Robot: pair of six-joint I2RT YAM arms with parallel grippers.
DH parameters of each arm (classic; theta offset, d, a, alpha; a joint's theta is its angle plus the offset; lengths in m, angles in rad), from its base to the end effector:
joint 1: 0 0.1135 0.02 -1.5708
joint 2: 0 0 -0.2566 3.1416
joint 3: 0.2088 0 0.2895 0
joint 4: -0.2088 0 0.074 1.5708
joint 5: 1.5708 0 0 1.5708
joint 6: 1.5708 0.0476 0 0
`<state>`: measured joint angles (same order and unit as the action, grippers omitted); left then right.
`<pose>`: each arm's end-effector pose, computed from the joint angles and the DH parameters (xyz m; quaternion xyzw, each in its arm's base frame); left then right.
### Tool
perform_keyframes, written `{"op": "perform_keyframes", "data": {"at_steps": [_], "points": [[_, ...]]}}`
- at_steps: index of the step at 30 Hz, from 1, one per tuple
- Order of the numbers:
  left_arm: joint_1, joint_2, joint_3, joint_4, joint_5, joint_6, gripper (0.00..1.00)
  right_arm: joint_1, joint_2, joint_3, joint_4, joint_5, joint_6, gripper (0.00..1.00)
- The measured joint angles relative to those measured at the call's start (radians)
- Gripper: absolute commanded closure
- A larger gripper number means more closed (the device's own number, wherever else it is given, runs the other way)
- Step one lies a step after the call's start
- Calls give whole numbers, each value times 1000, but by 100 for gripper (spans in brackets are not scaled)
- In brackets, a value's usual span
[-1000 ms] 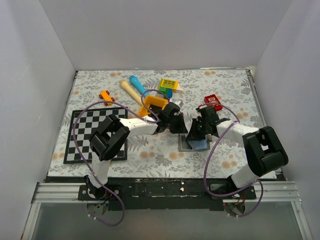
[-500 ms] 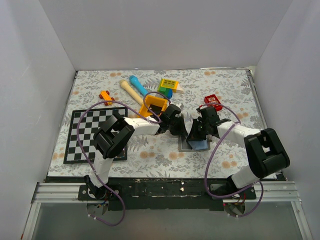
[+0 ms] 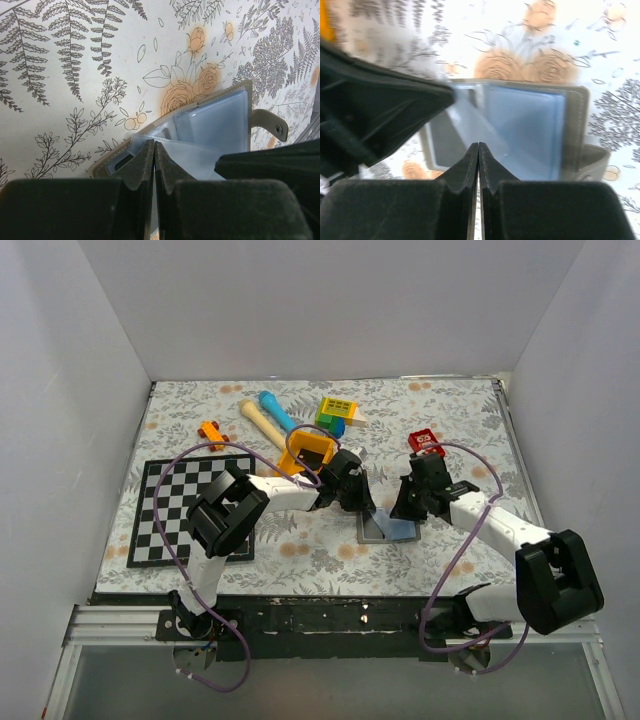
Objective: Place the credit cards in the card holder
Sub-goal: Turn over the card slot in the card holder.
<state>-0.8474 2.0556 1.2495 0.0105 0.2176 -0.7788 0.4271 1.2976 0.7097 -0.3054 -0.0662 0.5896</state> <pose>0.2990 -0.3541 0.0917 0.0726 0.9184 -0.3420 0.1852 0.2680 0.1254 0.1588 0.0656 0.9404 0.1889 0.2749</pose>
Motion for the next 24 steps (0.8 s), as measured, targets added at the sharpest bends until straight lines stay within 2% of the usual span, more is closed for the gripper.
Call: {"op": "perform_keyframes", "data": {"at_steps": [13, 24], "points": [[0, -2, -11, 17, 2, -4, 100, 0, 82, 4, -94, 167, 26, 94], [0, -2, -11, 16, 5, -4, 100, 0, 82, 7, -100, 164, 24, 94]]}}
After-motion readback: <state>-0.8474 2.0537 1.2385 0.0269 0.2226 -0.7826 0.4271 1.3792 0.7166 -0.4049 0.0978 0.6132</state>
